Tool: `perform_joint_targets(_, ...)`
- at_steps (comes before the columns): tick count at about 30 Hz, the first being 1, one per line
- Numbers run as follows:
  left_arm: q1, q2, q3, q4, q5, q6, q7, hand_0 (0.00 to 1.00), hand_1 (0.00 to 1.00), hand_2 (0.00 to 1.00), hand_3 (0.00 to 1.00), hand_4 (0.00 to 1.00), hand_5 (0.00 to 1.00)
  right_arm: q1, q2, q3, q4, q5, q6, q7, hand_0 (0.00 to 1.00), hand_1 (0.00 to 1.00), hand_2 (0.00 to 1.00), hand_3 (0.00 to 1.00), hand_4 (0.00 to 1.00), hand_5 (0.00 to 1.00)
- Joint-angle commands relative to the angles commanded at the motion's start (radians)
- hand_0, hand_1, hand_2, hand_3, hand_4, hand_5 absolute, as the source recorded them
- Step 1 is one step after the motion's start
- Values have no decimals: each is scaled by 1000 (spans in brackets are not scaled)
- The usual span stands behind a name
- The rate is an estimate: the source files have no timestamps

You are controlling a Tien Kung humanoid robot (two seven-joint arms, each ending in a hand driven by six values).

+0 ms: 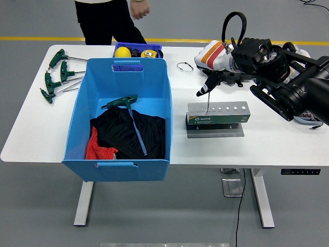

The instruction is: Lift tool from toolbox,place it in box,lift tool from toolbox,place it in box

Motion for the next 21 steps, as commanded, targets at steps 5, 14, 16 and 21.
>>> perform_joint_targets(5,0,2,-1,0,3,-2,0,530,475,481,673,728,645,13,-9,-45,2,81,-36,-19,118,59,108,100,998,727)
perform_joint_targets(14,0,3,-50,0,61,1,10,529,468,478,667,722,641,21,-17,-151,39,249,-173,-58,56,5,59,47,990,738)
perform_joint_targets(16,0,3,-51,0,62,1,10,529,468,478,667,722,641,23,-20,-139,53,252,-182,-61,56,5,59,47,990,738)
perform_joint_targets(21,0,5,-60,0,77,-1,14,526,467,478,663,721,643,38,-25,-66,97,225,-187,-76,37,2,35,32,984,738)
